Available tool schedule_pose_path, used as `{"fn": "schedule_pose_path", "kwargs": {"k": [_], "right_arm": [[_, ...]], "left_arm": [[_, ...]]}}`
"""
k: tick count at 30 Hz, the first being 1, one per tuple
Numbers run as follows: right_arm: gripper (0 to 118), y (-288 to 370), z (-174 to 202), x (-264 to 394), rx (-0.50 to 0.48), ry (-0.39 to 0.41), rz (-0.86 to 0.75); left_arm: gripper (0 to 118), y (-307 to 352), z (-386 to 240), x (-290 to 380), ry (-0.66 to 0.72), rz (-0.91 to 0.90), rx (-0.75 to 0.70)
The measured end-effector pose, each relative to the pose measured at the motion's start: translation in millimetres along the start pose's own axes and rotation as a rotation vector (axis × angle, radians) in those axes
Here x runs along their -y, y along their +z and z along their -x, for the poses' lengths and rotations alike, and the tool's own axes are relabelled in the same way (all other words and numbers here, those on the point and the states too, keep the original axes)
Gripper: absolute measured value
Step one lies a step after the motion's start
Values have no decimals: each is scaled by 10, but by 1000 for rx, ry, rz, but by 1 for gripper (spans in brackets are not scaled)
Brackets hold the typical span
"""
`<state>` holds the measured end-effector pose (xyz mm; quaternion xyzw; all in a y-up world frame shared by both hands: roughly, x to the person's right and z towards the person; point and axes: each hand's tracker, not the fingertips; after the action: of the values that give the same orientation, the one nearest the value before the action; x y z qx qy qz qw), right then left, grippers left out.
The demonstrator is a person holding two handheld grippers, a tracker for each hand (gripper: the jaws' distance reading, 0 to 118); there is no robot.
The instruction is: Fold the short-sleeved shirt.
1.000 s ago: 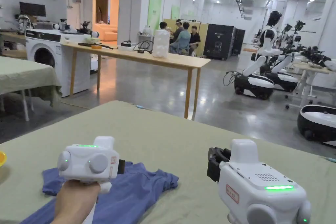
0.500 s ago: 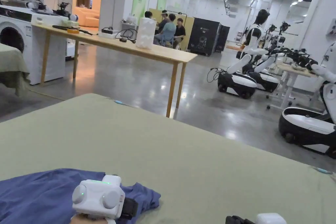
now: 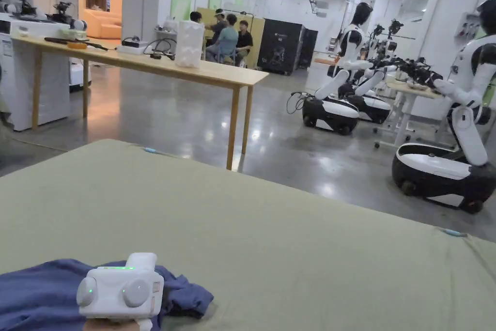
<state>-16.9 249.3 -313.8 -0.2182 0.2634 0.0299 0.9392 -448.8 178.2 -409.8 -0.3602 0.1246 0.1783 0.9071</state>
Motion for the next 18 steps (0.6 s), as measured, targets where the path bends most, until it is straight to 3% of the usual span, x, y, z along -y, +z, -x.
{"fn": "schedule_pose_path", "kwargs": {"k": [10,13,18], "right_arm": [[11,681,-677,-28,135,-93,-85],[11,924,-955,10,183,-116,-108],[11,1185,-1481,211,264,-150,-119]], "left_arm": [[5,682,-2616,-159,-321,-139,396],[5,748,-3454,159,-403,-100,492],[5,472,-4317,973,-543,37,500]]}}
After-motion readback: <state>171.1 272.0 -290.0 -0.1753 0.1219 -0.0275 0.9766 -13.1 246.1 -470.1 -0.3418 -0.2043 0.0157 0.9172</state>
